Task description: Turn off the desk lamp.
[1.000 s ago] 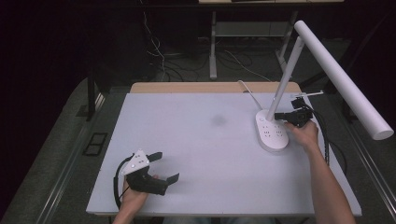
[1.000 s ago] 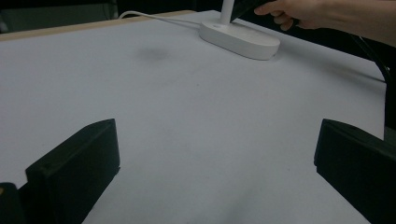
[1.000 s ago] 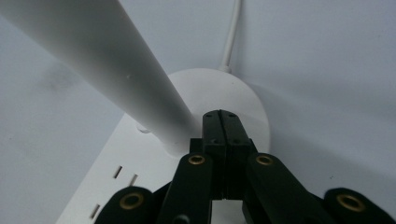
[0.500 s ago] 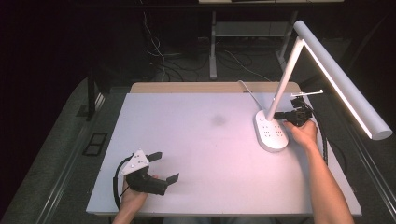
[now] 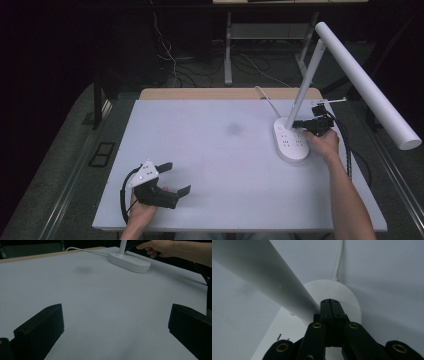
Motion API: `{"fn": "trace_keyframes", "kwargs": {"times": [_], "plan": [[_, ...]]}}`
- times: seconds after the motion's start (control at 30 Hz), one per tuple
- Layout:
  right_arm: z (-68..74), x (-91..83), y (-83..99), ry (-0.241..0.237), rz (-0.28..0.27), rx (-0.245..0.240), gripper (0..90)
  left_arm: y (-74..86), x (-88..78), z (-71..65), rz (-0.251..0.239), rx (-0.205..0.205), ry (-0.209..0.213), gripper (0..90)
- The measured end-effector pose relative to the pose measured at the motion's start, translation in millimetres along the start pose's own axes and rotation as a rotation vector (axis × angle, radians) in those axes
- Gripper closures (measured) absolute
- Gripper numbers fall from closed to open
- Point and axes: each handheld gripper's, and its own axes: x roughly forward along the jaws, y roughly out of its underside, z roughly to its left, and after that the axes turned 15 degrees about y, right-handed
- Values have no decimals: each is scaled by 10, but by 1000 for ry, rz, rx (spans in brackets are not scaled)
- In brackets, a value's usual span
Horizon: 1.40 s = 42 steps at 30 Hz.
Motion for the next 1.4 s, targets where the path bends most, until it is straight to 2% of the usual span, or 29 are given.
{"fn": "trace_keyframes", "kwargs": {"times": [0.13,0.27,0.43,0.6,0.83,1.1,1.37,1.4], "plan": [[-15,34,15,-24,-9,24,900,2,-7,1,-3,-3,-2,0],[-16,46,14,-25,-15,30,900,2,-12,1,-3,-3,-2,0],[12,27,2,-3,-9,26,900,2,-12,7,-3,-4,-2,0],[8,-11,-5,2,-3,24,900,-1,-3,13,1,-3,-2,0],[-26,-92,-20,-5,-38,36,900,-1,-8,5,-3,-4,-4,0],[-9,-214,-30,4,-44,50,900,-4,-4,-3,-5,-1,4,0],[23,-344,-32,13,-49,23,900,-6,3,-8,-4,1,9,0],[19,-386,-24,20,-58,8,900,-7,3,-10,-5,0,10,0]]}}
